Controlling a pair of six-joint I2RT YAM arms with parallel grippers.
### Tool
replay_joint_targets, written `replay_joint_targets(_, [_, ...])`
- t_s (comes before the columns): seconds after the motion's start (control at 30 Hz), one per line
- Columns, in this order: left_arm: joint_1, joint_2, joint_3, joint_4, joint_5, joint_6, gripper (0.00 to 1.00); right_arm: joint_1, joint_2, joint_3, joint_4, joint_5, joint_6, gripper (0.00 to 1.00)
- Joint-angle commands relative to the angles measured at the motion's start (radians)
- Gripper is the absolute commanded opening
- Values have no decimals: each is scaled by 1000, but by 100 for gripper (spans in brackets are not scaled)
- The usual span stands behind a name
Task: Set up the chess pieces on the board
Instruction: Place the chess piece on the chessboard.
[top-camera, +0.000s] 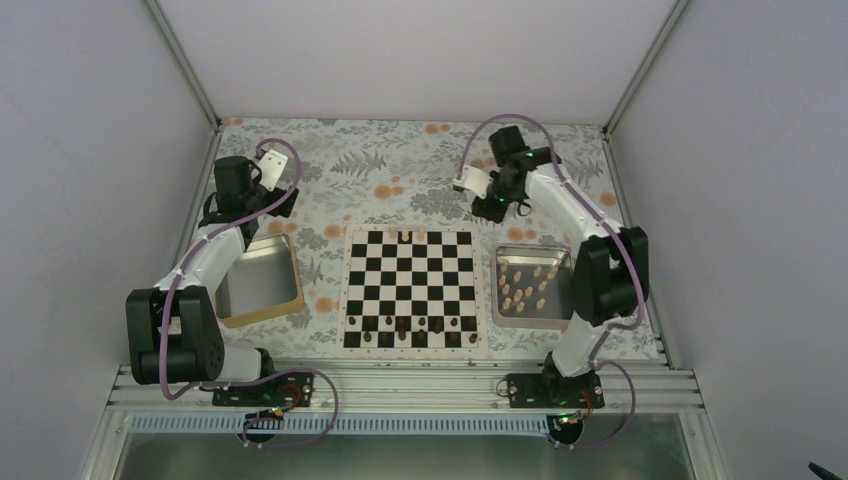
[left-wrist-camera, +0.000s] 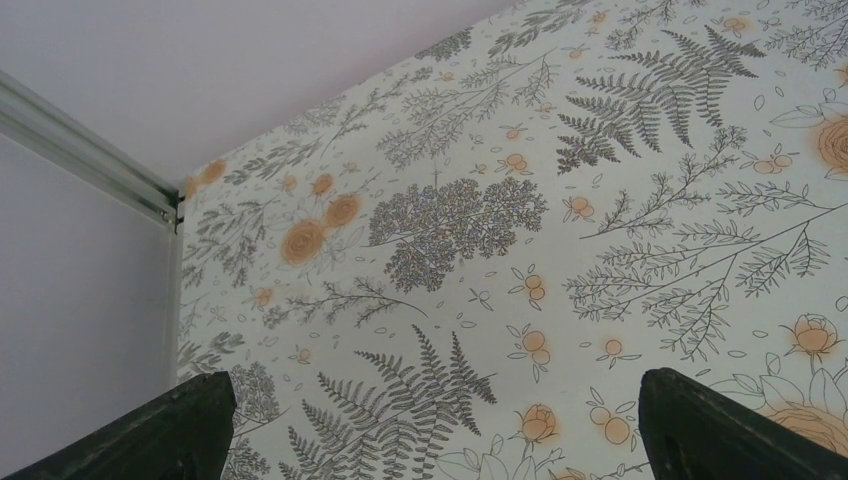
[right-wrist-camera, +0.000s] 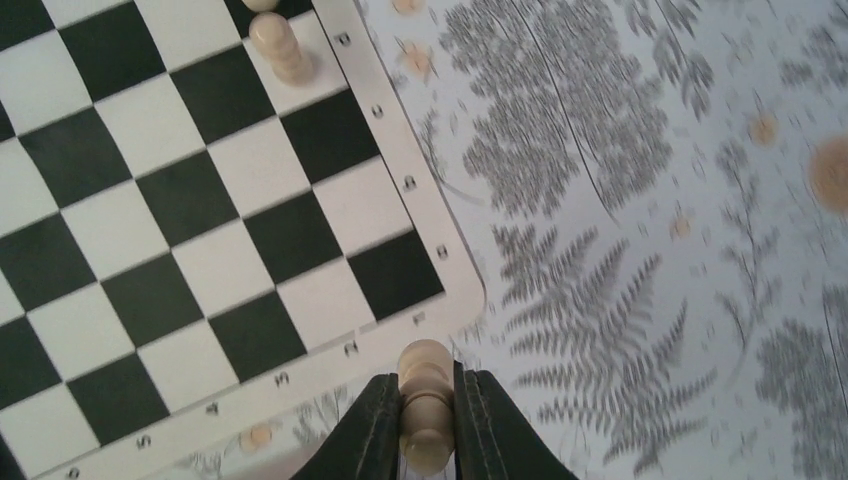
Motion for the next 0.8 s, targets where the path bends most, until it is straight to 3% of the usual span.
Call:
replay_joint_targets(0.0, [5,-10,12,11,3,14,100,74,80,83,13,8,-17,14])
replay_joint_targets(0.77, [7,-16,-11,31,11,17,100,228,317,175,102,-14,30,14])
